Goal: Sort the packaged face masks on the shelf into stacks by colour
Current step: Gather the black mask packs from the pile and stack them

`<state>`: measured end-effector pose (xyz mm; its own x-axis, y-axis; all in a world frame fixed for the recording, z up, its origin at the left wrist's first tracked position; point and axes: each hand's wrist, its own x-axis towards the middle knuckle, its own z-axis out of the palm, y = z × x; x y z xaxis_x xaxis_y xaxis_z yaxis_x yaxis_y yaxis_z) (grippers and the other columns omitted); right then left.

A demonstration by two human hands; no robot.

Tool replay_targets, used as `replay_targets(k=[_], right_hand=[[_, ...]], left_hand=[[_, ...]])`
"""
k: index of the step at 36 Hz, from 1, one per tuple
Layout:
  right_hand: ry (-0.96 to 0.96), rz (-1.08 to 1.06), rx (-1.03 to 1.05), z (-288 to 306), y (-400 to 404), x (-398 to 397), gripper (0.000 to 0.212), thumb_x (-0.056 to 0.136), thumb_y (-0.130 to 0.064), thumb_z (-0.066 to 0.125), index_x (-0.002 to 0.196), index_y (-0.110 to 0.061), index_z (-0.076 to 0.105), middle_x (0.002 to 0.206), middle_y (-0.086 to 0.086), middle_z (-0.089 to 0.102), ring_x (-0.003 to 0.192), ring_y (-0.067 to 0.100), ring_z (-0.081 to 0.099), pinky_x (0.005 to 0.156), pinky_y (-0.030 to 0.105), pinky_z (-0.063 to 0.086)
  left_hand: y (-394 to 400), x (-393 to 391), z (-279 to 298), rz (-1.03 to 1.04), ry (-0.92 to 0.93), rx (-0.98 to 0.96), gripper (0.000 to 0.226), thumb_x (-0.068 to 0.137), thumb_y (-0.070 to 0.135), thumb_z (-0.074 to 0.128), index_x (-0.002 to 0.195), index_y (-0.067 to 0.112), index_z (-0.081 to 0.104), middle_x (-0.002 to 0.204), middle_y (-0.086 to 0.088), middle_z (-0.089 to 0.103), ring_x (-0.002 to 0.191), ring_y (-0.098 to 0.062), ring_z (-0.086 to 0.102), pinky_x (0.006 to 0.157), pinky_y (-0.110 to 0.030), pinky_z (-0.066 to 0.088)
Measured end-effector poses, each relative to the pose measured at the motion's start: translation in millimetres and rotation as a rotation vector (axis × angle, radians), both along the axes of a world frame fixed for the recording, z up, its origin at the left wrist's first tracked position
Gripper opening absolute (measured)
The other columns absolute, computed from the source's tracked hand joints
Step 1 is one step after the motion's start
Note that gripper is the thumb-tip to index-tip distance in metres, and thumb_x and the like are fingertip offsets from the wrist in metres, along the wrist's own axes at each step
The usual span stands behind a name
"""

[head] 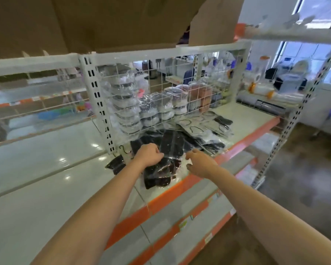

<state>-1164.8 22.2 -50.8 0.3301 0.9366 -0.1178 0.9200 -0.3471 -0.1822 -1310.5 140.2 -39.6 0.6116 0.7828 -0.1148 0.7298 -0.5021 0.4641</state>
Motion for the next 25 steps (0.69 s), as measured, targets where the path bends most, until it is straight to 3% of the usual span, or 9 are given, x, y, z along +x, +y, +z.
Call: replay_targets(k=[3, 7, 10, 15, 18, 21, 23, 25], right_hand=[[0.006, 0.015, -0.053, 10, 17, 43, 0.039, 0.091, -0.017, 0.051, 0.13, -0.012, 0.049, 0.129, 0.01, 0.044, 0.116, 0.03, 0.051, 0.094, 0.034, 0.042], [0.018, -0.019, -0.002, 18, 37, 83, 0.031, 0.091, -0.016, 0.05, 0.121, -0.007, 0.053, 0.125, 0.013, 0.047, 0.114, 0.03, 0.05, 0.09, 0.032, 0.04], [0.037, 0.019, -0.001, 13, 49, 99, 0.034, 0.091, -0.015, 0.05, 0.124, -0.008, 0.053, 0.125, 0.011, 0.047, 0.116, 0.029, 0.05, 0.093, 0.03, 0.039], [0.064, 0.131, -0.005, 5, 83, 118, 0.036, 0.09, -0.016, 0.05, 0.125, -0.012, 0.055, 0.122, 0.01, 0.049, 0.114, 0.028, 0.051, 0.093, 0.028, 0.039], [0.072, 0.223, -0.002, 3, 110, 127, 0.033, 0.09, -0.018, 0.051, 0.122, -0.013, 0.056, 0.122, 0.009, 0.05, 0.117, 0.027, 0.05, 0.096, 0.03, 0.04], [0.047, 0.306, -0.007, 6, 135, 134, 0.035, 0.092, -0.017, 0.05, 0.126, -0.01, 0.053, 0.133, 0.011, 0.049, 0.122, 0.029, 0.047, 0.097, 0.032, 0.039], [0.06, 0.361, -0.015, 9, 150, 138, 0.033, 0.092, -0.015, 0.048, 0.123, -0.007, 0.055, 0.128, 0.013, 0.053, 0.12, 0.031, 0.049, 0.094, 0.033, 0.04], [0.119, 0.389, -0.01, 10, 162, 140, 0.022, 0.09, -0.011, 0.048, 0.108, -0.005, 0.059, 0.111, 0.014, 0.059, 0.11, 0.03, 0.053, 0.086, 0.033, 0.041]], left_hand=[[18, 34, -6, 0.017, -0.007, -0.026, 0.029, 0.091, 0.028, 0.054, 0.086, 0.001, 0.065, 0.084, -0.013, 0.063, 0.086, -0.027, 0.061, 0.079, -0.034, 0.049], [50, 73, -22, 0.1, -0.018, -0.053, 0.037, 0.091, 0.034, 0.054, 0.087, -0.002, 0.061, 0.11, -0.025, 0.063, 0.108, -0.037, 0.056, 0.085, -0.036, 0.047], [68, 91, -32, 0.152, 0.039, -0.085, 0.05, 0.09, 0.043, 0.055, 0.112, -0.002, 0.056, 0.129, -0.023, 0.051, 0.116, -0.037, 0.05, 0.095, -0.04, 0.045], [82, 118, -46, 0.282, 0.132, -0.013, 0.085, 0.08, 0.062, 0.059, 0.135, 0.0, 0.039, 0.139, -0.018, 0.044, 0.129, -0.035, 0.041, 0.099, -0.042, 0.043], [80, 130, -43, 0.373, 0.032, -0.129, 0.076, 0.078, 0.043, 0.073, 0.132, 0.0, 0.041, 0.131, -0.015, 0.052, 0.12, -0.031, 0.052, 0.093, -0.037, 0.045], [83, 128, -35, 0.45, -0.096, -0.242, 0.037, 0.079, 0.019, 0.072, 0.109, 0.0, 0.064, 0.114, -0.014, 0.066, 0.107, -0.028, 0.062, 0.086, -0.032, 0.05], [85, 120, -28, 0.495, -0.147, -0.27, 0.016, 0.081, 0.014, 0.068, 0.089, 0.0, 0.067, 0.104, -0.017, 0.069, 0.099, -0.028, 0.065, 0.08, -0.031, 0.052], [82, 115, -24, 0.53, -0.168, -0.272, 0.019, 0.086, 0.021, 0.066, 0.072, 0.01, 0.058, 0.1, -0.017, 0.068, 0.094, -0.028, 0.065, 0.077, -0.03, 0.052]])
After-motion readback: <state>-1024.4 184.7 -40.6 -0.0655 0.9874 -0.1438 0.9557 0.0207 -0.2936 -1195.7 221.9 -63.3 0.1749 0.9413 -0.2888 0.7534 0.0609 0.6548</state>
